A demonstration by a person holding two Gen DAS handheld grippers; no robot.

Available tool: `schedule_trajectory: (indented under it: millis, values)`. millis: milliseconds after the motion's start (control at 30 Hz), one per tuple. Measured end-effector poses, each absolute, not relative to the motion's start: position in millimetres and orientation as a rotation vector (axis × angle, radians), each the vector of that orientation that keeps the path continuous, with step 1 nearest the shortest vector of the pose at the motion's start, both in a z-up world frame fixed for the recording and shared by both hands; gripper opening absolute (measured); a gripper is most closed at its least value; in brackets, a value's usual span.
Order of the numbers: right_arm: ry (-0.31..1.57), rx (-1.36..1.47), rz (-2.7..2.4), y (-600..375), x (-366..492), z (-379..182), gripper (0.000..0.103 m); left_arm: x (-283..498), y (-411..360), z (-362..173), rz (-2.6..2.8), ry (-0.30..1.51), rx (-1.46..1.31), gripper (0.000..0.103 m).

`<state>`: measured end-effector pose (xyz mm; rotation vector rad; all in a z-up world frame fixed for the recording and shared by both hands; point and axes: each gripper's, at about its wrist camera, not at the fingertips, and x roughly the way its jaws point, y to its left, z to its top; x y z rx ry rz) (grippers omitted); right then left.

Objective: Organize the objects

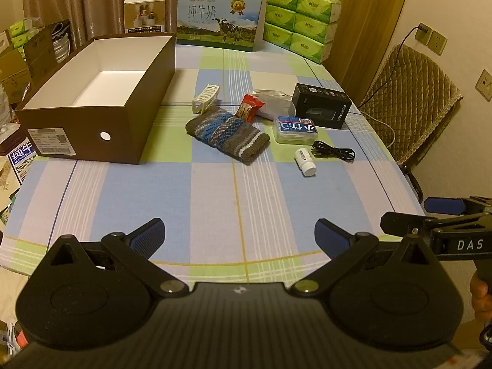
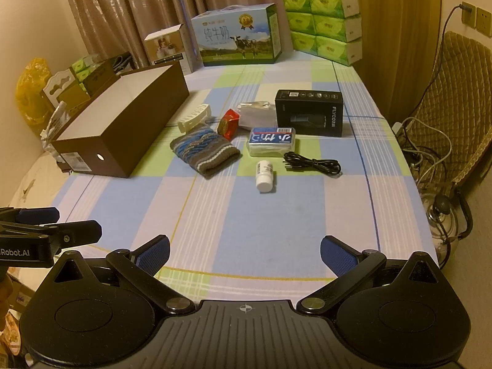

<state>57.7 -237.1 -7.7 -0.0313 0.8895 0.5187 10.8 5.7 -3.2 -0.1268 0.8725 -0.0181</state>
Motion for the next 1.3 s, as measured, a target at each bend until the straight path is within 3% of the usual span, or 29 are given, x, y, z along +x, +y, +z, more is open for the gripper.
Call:
schedule_trajectory:
  millis: [1300]
  values:
    - [0.918,-0.03,0.506,-213.7,94.9,-13.5,0.101,52.7,18.8,-11.5,-0.03,0.917,-0.125,0.102]
